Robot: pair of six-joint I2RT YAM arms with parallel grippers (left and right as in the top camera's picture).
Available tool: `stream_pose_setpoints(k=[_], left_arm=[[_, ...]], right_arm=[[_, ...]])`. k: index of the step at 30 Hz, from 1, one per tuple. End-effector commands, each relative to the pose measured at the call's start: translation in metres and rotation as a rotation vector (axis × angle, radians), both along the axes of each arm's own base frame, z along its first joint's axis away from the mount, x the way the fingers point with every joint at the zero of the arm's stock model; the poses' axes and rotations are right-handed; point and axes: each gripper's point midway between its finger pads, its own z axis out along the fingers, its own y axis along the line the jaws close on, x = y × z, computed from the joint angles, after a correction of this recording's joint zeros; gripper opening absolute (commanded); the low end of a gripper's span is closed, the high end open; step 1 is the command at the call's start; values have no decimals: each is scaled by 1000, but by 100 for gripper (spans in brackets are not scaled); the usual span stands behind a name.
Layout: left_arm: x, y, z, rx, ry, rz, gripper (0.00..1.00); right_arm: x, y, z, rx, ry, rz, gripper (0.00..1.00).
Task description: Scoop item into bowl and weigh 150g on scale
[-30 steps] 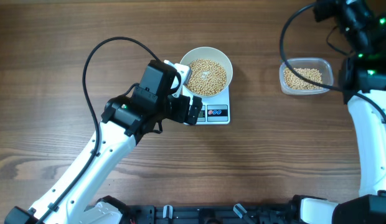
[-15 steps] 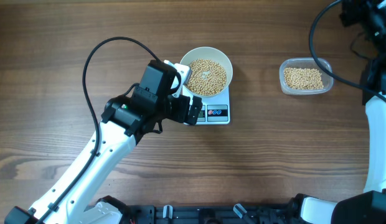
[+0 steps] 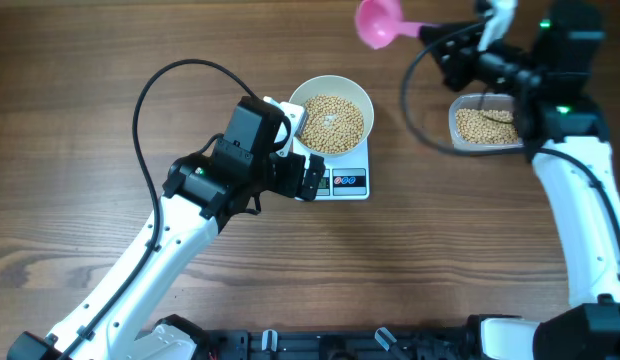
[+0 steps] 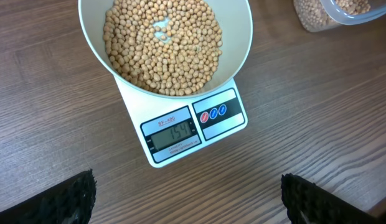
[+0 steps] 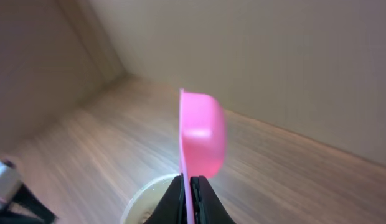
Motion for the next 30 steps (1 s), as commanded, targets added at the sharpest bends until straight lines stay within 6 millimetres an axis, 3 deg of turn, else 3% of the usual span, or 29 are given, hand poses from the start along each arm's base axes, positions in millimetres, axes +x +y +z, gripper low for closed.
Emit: stream_pose_setpoints(k=[1, 11, 21, 30], left_arm=[[5, 2, 7, -8, -18, 15, 100], [5, 2, 7, -8, -18, 15, 100], [5, 2, 7, -8, -18, 15, 100], [5, 2, 7, -8, -18, 15, 100]], right_arm=[[10, 18, -24, -210, -92, 7, 4], [2, 65, -90, -332, 15, 134, 4], [5, 63, -137, -578, -17, 183, 4], [-1, 78, -150, -634, -22, 228, 4]])
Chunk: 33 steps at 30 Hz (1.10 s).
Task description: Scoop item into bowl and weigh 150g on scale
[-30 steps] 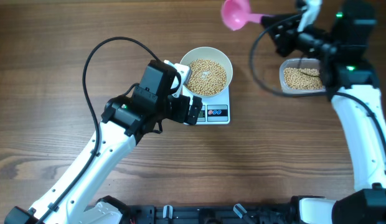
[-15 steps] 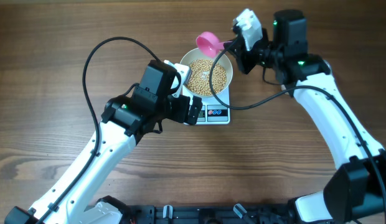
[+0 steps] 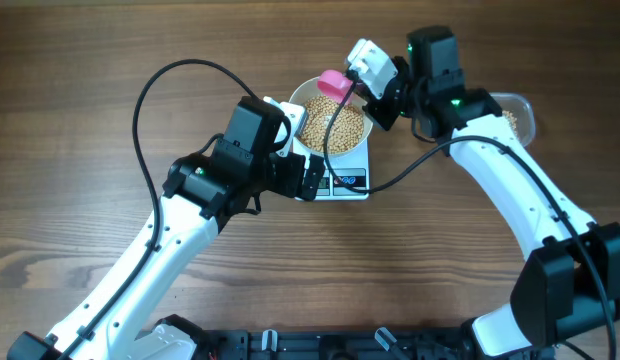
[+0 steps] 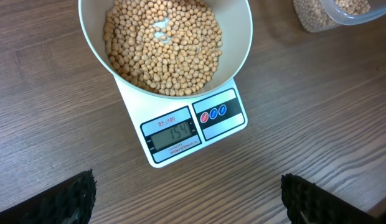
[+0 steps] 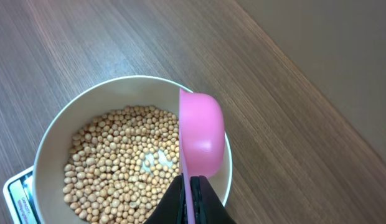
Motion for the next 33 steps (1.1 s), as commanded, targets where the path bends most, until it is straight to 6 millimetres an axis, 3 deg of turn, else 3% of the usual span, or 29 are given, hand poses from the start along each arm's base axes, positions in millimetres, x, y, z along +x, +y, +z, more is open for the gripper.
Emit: stream_pose_setpoints(k=[1, 6, 12, 21, 33], left_arm=[[5, 2, 7, -8, -18, 15, 100], [5, 2, 7, -8, -18, 15, 100], [5, 2, 7, -8, -18, 15, 100], [5, 2, 7, -8, -18, 15, 100], [5, 2, 7, -8, -18, 15, 100]], right_arm=[[0, 4, -15, -39, 20, 16, 4], [-3, 11, -20, -53, 28, 30, 4], [4, 3, -34, -114, 28, -11, 4], [5, 0, -36, -140, 20, -14, 4], [-20, 16, -48, -138, 117, 22, 4]])
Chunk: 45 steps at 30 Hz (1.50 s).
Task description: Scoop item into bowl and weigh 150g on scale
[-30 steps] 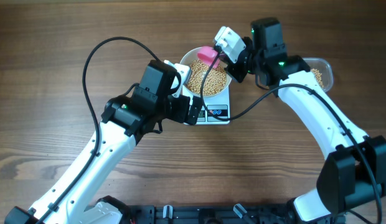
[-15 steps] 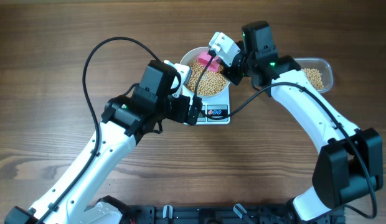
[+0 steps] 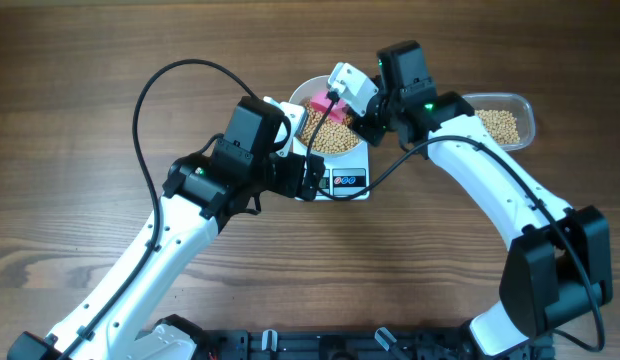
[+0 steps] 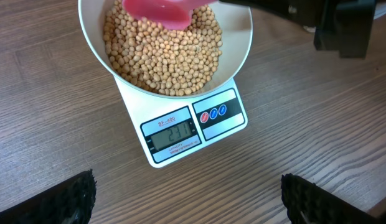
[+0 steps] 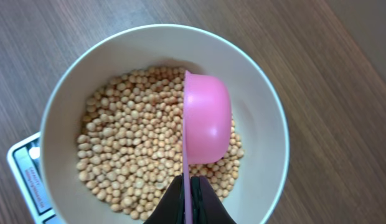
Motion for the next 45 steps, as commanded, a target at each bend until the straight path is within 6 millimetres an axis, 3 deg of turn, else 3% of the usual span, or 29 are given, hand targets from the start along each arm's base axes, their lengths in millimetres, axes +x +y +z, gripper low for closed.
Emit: stream_pose_setpoints(k=[1, 11, 18, 28, 34, 37, 45], left_arm=[[5, 2, 7, -8, -18, 15, 100], [5, 2, 7, -8, -18, 15, 100], [5, 2, 7, -8, -18, 15, 100], [5, 2, 7, -8, -18, 15, 100], [5, 2, 7, -8, -18, 15, 100], [5, 2, 7, -8, -18, 15, 100], [5, 2, 7, -8, -18, 15, 100]], right_arm=[[0, 3, -3, 19, 33, -31, 4], [-5, 10, 0, 168, 171, -190, 4], [-17, 23, 3, 234, 231, -131, 4], [-19, 17, 4, 282, 318, -247, 4], [-13, 2, 18, 402, 403, -386, 4], [-20, 5, 34, 583, 578, -397, 4], [-7, -14, 64, 848, 809, -529, 4]])
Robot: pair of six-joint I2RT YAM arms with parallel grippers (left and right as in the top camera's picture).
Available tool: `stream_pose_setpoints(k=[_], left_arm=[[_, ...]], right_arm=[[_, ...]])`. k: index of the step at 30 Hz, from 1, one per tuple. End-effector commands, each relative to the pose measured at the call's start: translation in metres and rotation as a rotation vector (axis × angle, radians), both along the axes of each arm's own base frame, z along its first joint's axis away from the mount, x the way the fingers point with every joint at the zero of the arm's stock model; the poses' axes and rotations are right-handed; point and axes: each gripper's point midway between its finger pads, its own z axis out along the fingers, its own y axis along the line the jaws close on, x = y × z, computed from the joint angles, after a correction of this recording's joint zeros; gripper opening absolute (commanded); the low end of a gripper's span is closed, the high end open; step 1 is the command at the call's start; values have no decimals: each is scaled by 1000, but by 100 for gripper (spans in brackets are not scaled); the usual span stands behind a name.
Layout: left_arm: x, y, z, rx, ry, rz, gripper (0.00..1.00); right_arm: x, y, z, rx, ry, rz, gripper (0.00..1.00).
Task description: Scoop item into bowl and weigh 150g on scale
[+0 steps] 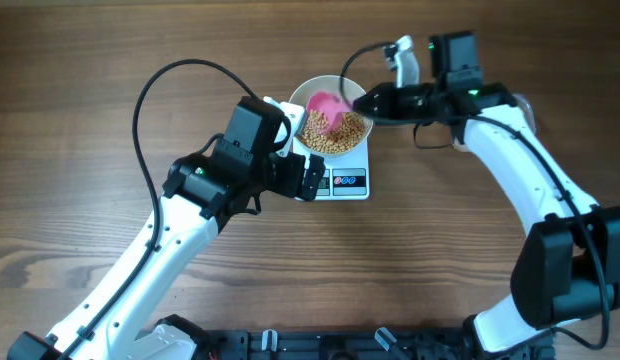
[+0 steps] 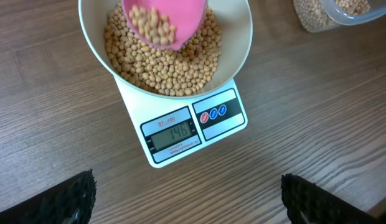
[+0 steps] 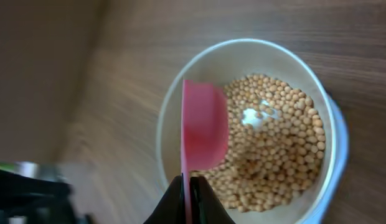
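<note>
A white bowl [image 1: 362,100] of tan beans sits on a white scale [image 2: 193,130] whose display reads about 146. My right gripper [image 3: 187,186] is shut on the handle of a pink scoop [image 1: 328,105], held just above the bowl. In the left wrist view the pink scoop [image 2: 162,22] carries a small heap of beans. My left gripper [image 2: 187,202] hovers above the table in front of the scale, its black fingers [image 2: 308,196] wide apart and empty.
A clear container [image 2: 327,12] of more beans stands to the right of the scale, mostly hidden behind my right arm in the overhead view. A black cable [image 1: 150,90] loops over the table at the left.
The scoop was pressed down into the beans with the scale reading over 200. Now it is lifted with beans in it, and the reading is about 146. The right arm has swung to the right.
The right gripper held the scoop high near the container, the scale reading 154. Then the scoop was over the bowl, then down in the beans. Now it is raised with some beans and the display shows about 146. The left arm stayed still throughout.
</note>
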Motion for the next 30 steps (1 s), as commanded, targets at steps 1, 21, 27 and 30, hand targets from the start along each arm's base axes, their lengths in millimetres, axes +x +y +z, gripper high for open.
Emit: stream_pose_setpoints(k=[1, 21, 27, 30], left_arm=[[5, 2, 7, -8, -18, 15, 100], [5, 2, 7, -8, -18, 15, 100], [5, 2, 7, -8, -18, 15, 100], [5, 2, 7, -8, -18, 15, 100]], right_arm=[[-2, 3, 33, 193, 116, -39, 4], [49, -156, 85, 448, 34, -333, 4], [51, -199, 85, 449, 8, -424, 4], [53, -212, 88, 445, -24, -445, 4]])
